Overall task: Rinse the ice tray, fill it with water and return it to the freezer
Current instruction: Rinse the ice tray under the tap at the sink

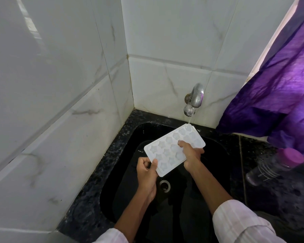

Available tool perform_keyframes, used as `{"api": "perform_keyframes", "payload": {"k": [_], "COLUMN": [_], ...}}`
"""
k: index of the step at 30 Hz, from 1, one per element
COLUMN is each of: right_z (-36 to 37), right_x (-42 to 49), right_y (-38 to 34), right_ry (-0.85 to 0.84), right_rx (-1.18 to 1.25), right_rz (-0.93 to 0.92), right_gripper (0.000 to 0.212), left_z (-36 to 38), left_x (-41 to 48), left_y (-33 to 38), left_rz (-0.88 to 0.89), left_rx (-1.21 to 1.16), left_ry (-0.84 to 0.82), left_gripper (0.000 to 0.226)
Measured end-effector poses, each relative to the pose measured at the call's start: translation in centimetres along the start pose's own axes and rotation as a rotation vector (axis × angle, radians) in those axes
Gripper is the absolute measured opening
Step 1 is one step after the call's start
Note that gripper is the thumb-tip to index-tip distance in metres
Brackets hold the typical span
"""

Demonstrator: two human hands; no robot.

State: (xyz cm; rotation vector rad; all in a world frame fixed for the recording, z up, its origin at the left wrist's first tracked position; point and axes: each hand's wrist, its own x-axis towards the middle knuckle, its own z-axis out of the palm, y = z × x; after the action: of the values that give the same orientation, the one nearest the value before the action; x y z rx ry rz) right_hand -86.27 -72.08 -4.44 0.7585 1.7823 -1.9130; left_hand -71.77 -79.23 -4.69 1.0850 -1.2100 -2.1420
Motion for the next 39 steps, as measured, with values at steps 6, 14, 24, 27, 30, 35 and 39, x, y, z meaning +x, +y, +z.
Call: {"api": "perform_keyframes", "payload": {"k": [6, 14, 24, 27, 30, 35, 39], "right_z": [0.0, -0.1, -0.3, -0.4, -0.3, -0.3, -0.9], "right_x": [0.1, 0.7, 1.2, 1.1, 1.0, 1.0, 0.6], "right_y": [-0.3, -0.4, -0.5, -0.5, -0.5, -0.5, -0.3], "right_ry": [0.002, -0.005, -0.014, -0.008, -0.004, -0.04, -0.24], "right_rx": [0.014, 0.024, 0.0, -0.005, -0.009, -0.01, 0.019], "right_rz": [-0.005, -0.008, -0.005, 0.006, 0.009, 0.003, 0.065], "right_gripper": [0.089, 0.088, 0.087, 0.087, 0.089, 0.086, 0.057], "left_z": [0.3, 0.7, 0.9, 0.9, 0.9, 0.7, 0.4], "left_x": [0.2, 0.3, 0.4, 0.4, 0.3, 0.1, -0.3], "left_y": [0.1, 0.0, -0.4, -0.5, -0.5, -0.4, -0.3], "left_rz": [0.009, 0.0, 0.007, 0.011, 0.009, 0.024, 0.155], "left_rx": [0.009, 0.009, 0.035, 0.043, 0.04, 0.042, 0.139], "left_ry": [-0.007, -0.004, 0.001, 0.005, 0.009, 0.005, 0.053], "left_gripper": [0.009, 0.008, 0.01, 0.011, 0.01, 0.011, 0.012]}}
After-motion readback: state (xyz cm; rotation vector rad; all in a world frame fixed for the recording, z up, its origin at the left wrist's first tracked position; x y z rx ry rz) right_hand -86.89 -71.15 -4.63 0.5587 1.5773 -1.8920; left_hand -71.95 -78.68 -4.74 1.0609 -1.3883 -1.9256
